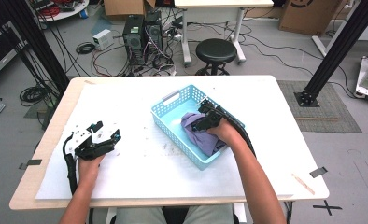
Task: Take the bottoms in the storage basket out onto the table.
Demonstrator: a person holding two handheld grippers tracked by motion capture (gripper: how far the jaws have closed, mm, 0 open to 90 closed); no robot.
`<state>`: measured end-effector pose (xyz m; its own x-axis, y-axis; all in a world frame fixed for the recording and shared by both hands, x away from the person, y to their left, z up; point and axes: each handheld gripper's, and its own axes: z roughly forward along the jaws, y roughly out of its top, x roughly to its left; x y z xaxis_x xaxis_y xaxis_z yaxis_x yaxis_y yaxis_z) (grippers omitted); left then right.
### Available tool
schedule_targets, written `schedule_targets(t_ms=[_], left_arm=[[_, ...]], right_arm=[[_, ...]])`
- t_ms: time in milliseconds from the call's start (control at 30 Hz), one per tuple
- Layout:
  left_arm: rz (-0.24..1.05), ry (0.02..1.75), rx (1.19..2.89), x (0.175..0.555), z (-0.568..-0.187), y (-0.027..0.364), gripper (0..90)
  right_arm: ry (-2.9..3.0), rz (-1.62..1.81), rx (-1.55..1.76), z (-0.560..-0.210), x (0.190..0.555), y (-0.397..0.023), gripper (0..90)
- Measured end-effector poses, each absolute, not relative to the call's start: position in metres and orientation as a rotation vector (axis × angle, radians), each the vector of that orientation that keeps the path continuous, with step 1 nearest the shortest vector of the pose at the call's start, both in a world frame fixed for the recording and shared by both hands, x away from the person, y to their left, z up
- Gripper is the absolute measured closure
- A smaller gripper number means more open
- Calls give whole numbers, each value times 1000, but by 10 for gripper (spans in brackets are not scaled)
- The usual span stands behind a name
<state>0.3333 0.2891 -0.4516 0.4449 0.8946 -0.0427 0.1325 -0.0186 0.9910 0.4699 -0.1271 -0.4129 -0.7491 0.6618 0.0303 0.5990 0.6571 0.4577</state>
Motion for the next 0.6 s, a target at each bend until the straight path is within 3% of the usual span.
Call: schedule_targets(t_ms=[67, 133, 233, 600], left_arm=[[785, 954, 1482, 333, -452, 289, 178], [784, 955, 1481, 333, -452, 289, 180], [784, 955, 1480, 333, -452, 289, 181], [778, 960, 1473, 333, -452, 290, 183]], right_arm=[[2739, 661, 1051, -414, 470, -126, 450], [2757, 653, 1042, -413, 470, -126, 609], [2754, 651, 1035, -411, 469, -126, 728], [2541, 1037, 980, -380, 459, -146, 766]])
